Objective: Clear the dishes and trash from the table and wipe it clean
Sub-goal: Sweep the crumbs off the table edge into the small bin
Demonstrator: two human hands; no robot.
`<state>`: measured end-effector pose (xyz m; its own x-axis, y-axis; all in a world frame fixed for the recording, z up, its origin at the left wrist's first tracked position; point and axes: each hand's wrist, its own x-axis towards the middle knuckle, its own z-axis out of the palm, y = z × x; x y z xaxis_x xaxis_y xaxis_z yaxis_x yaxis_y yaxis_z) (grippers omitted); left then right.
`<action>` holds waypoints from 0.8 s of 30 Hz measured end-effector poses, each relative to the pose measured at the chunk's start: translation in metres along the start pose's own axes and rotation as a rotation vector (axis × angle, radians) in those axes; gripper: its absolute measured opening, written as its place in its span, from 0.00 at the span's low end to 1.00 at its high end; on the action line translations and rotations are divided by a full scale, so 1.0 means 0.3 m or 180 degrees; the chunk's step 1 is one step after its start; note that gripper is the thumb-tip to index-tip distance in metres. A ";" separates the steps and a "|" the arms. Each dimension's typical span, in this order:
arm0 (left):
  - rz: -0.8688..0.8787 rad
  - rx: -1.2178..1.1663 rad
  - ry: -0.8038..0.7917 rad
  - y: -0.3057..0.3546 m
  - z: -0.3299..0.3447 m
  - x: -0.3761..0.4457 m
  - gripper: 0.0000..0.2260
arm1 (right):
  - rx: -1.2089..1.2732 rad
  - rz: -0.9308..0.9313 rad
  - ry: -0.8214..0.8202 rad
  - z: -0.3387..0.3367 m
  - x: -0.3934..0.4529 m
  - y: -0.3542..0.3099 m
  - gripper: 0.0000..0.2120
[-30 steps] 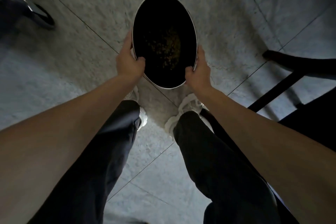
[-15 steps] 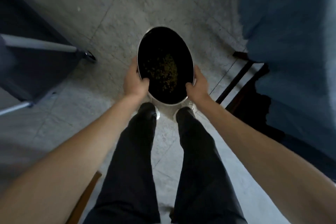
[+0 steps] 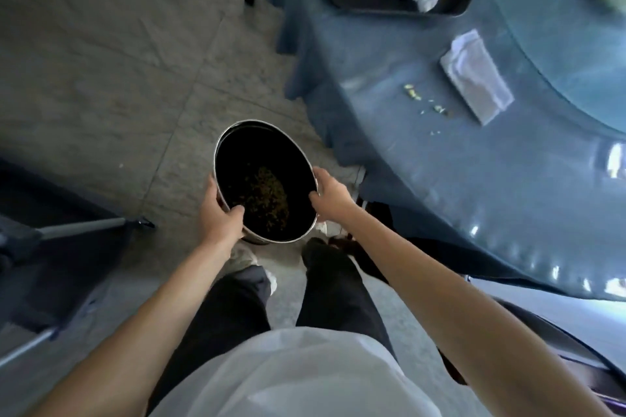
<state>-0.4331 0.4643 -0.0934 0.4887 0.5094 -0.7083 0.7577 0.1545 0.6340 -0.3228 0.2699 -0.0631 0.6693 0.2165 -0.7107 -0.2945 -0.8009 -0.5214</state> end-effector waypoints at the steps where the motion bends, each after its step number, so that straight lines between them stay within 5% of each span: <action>1: -0.0005 0.0063 -0.0003 0.029 0.028 0.013 0.40 | -0.0101 -0.0095 0.0170 -0.058 0.021 -0.004 0.27; 6: 0.0003 0.0426 0.0084 0.151 0.181 0.045 0.40 | -0.0012 -0.1049 0.1828 -0.536 0.159 0.042 0.15; 9: 0.0130 0.0834 0.0139 0.167 0.271 0.066 0.43 | -0.0242 -0.0828 0.2479 -0.880 0.285 0.182 0.19; 13: -0.0002 0.0599 0.0183 0.197 0.382 0.062 0.40 | -0.1392 -0.0316 0.2200 -1.162 0.396 0.383 0.23; 17: -0.0143 0.0444 0.0137 0.206 0.444 0.080 0.41 | -0.2019 -0.0523 0.1628 -1.214 0.477 0.467 0.24; 24: -0.0194 0.0416 0.0103 0.246 0.535 0.093 0.40 | -0.2074 -0.0639 0.2324 -1.102 0.497 0.476 0.22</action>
<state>-0.2941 0.3540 -0.1162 0.4273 0.5299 -0.7325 0.8365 0.0757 0.5427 -0.0396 0.0031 -0.0874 0.9853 0.1605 -0.0593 0.1553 -0.9843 -0.0839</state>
